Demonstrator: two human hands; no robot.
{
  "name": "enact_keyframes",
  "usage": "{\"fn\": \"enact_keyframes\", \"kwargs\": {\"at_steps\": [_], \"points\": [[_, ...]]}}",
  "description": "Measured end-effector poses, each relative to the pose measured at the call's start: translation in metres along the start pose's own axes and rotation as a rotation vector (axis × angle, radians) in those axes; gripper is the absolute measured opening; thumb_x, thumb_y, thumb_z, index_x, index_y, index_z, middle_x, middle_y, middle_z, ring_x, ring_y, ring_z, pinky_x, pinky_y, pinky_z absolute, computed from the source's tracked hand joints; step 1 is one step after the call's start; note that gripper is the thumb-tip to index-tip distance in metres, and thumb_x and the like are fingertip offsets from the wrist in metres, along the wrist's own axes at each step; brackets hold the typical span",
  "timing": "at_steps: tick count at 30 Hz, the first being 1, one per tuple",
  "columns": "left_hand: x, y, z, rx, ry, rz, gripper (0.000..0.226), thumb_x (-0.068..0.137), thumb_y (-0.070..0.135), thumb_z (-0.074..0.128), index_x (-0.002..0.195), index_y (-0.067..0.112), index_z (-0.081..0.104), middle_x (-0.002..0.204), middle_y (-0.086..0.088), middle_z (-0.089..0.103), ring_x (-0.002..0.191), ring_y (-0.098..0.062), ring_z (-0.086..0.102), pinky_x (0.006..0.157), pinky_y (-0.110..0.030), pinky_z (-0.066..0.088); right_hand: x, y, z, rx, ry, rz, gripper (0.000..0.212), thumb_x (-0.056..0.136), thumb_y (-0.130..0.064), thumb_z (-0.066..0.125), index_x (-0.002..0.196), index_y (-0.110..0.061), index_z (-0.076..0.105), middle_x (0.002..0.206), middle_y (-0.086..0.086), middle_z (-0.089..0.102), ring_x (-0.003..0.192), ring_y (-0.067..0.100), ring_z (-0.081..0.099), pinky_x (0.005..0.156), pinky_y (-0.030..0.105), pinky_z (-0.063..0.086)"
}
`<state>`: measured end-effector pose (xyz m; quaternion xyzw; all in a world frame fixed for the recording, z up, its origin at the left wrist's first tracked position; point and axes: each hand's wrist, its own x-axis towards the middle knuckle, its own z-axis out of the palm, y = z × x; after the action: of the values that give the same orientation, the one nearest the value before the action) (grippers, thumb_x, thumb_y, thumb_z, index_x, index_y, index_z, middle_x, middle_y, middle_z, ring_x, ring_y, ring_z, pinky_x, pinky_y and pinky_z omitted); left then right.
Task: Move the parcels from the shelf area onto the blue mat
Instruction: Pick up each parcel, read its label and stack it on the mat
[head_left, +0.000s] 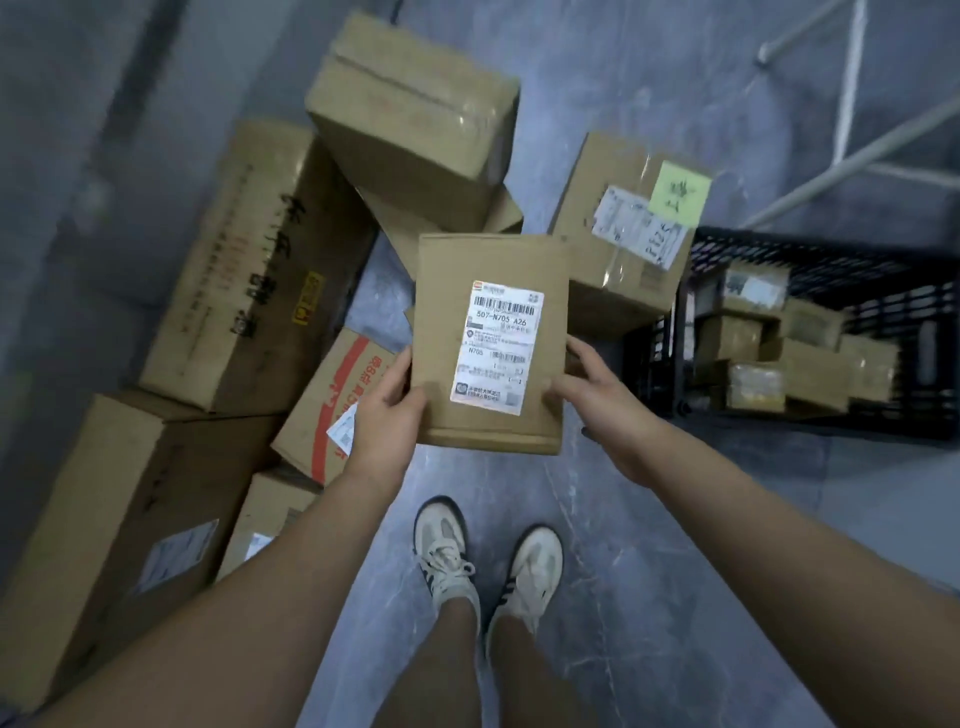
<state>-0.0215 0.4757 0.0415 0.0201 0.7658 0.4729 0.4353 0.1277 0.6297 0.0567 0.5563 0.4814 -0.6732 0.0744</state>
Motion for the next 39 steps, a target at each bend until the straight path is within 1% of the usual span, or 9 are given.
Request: {"fn": "enact_keyframes", "kwargs": {"at_steps": [5, 8, 11, 15, 18, 22, 29, 34, 39], "points": [[-0.081, 0.162, -0.039, -0.085, 0.042, 0.228, 0.049, 0.091, 0.009, 0.058, 0.135, 0.031, 0.058, 0.112, 0.031, 0.064, 0.104, 0.016, 0.058, 0.090, -0.013, 0.050, -0.124, -0.147, -0.010, -0.027, 0.005, -0.199, 0.055, 0.090, -0.019, 0.052, 0.138, -0.044, 0.043, 0.135, -0.012, 0.054, 0.117, 0.013, 0.057, 0.090, 0.043, 0.053], [-0.144, 0.250, -0.060, -0.144, 0.065, 0.340, 0.046, 0.090, 0.005, 0.059, 0.134, 0.018, 0.059, 0.123, 0.007, 0.067, 0.111, -0.001, 0.062, 0.098, -0.025, 0.050, -0.204, -0.228, -0.017, 0.001, -0.012, -0.339, 0.049, 0.091, -0.020, 0.052, 0.133, -0.043, 0.049, 0.122, -0.019, 0.062, 0.099, -0.002, 0.065, 0.067, 0.028, 0.056], [-0.206, 0.311, -0.077, -0.208, 0.118, 0.414, 0.038, 0.091, 0.007, 0.059, 0.128, 0.013, 0.056, 0.121, 0.001, 0.066, 0.112, -0.009, 0.062, 0.095, -0.028, 0.050, -0.276, -0.281, -0.021, -0.033, -0.032, -0.444, 0.039, 0.089, -0.026, 0.053, 0.121, -0.049, 0.054, 0.120, -0.019, 0.064, 0.108, 0.003, 0.061, 0.081, 0.035, 0.054], [-0.272, 0.349, -0.091, -0.252, 0.244, 0.493, 0.025, 0.091, 0.006, 0.055, 0.114, 0.019, 0.057, 0.102, 0.005, 0.067, 0.082, 0.006, 0.062, 0.069, -0.012, 0.047, -0.340, -0.313, -0.023, -0.093, -0.086, -0.551, 0.045, 0.093, -0.023, 0.052, 0.124, -0.055, 0.050, 0.110, -0.028, 0.063, 0.093, -0.007, 0.062, 0.065, 0.023, 0.050], [-0.310, 0.354, -0.096, -0.280, 0.360, 0.469, 0.021, 0.093, 0.011, 0.054, 0.109, 0.024, 0.058, 0.097, 0.010, 0.068, 0.077, 0.010, 0.062, 0.073, -0.019, 0.050, -0.368, -0.330, -0.022, -0.147, -0.171, -0.626, 0.047, 0.095, -0.022, 0.050, 0.132, -0.051, 0.048, 0.114, -0.029, 0.061, 0.092, -0.010, 0.061, 0.064, 0.016, 0.048], [-0.342, 0.347, -0.095, -0.386, 0.527, 0.411, 0.017, 0.096, 0.009, 0.053, 0.110, 0.017, 0.056, 0.106, -0.001, 0.071, 0.096, -0.010, 0.066, 0.088, -0.035, 0.050, -0.388, -0.341, -0.011, -0.249, -0.294, -0.739, 0.046, 0.094, -0.015, 0.050, 0.124, -0.050, 0.053, 0.113, -0.028, 0.061, 0.094, -0.012, 0.059, 0.066, 0.014, 0.048], [-0.411, 0.307, -0.112, -0.512, 0.779, 0.421, 0.017, 0.097, 0.007, 0.055, 0.113, 0.011, 0.057, 0.104, 0.004, 0.070, 0.094, -0.004, 0.065, 0.083, -0.024, 0.052, -0.408, -0.329, 0.037, -0.395, -0.468, -0.810, 0.045, 0.094, -0.014, 0.051, 0.134, -0.036, 0.051, 0.121, -0.013, 0.062, 0.107, 0.004, 0.059, 0.083, 0.027, 0.050], [-0.472, 0.250, -0.158, -0.626, 0.964, 0.417, 0.017, 0.096, -0.002, 0.053, 0.110, 0.006, 0.055, 0.100, 0.003, 0.067, 0.087, 0.002, 0.062, 0.068, -0.009, 0.048, -0.446, -0.298, 0.110, -0.505, -0.686, -0.821, 0.040, 0.092, -0.010, 0.057, 0.123, -0.035, 0.056, 0.112, -0.016, 0.064, 0.092, -0.004, 0.062, 0.065, 0.014, 0.050], [-0.564, 0.167, -0.207, -0.739, 1.174, 0.377, 0.018, 0.097, 0.001, 0.053, 0.108, 0.015, 0.057, 0.102, 0.008, 0.069, 0.092, 0.001, 0.064, 0.071, -0.013, 0.050, -0.509, -0.230, 0.210, -0.674, -0.862, -0.843, 0.031, 0.091, -0.012, 0.060, 0.117, -0.029, 0.057, 0.115, -0.011, 0.062, 0.085, 0.003, 0.062, 0.073, 0.028, 0.056]]}}
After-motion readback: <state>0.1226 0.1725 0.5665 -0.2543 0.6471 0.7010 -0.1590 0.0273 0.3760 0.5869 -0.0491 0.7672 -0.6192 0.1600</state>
